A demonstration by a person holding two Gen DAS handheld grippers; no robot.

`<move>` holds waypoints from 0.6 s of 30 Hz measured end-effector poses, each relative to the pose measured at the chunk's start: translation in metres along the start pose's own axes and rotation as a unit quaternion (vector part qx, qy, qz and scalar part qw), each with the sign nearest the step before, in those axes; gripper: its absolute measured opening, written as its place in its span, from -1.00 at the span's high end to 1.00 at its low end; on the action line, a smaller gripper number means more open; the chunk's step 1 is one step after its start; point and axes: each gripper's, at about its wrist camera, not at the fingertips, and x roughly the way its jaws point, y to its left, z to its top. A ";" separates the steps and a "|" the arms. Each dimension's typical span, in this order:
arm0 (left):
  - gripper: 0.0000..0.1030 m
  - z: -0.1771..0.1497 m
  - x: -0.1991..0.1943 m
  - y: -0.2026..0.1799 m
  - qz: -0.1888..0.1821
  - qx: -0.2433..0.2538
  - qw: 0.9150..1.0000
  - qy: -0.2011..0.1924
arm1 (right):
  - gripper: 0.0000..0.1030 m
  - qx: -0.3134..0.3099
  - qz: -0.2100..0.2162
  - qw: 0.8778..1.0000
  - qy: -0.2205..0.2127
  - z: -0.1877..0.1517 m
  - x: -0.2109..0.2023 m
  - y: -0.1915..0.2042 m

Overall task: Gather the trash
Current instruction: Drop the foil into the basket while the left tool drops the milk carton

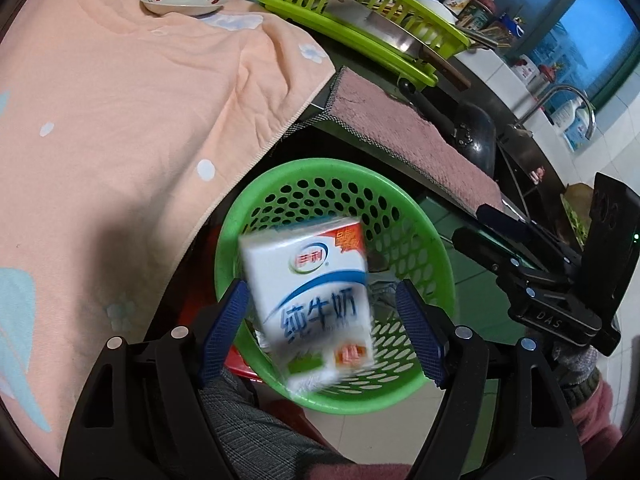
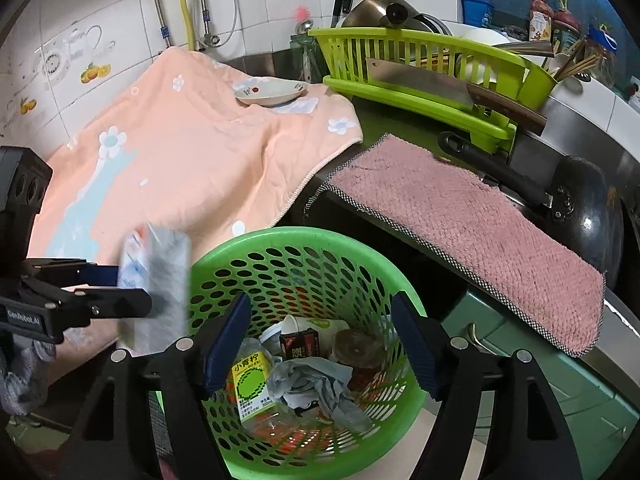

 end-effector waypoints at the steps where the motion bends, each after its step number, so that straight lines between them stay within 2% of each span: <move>1: -0.49 0.000 0.000 -0.001 0.000 0.002 1.000 -0.001 | -0.37 0.000 0.000 1.000 -0.001 0.000 -0.001 0.001; 10: -0.59 -0.004 -0.011 0.005 0.021 0.004 1.000 -0.020 | -0.52 0.003 0.010 1.000 -0.010 0.002 -0.005 0.010; 18: -0.68 -0.005 -0.037 0.025 0.072 0.003 0.996 -0.060 | -0.67 0.001 0.032 0.999 -0.021 0.007 -0.001 0.030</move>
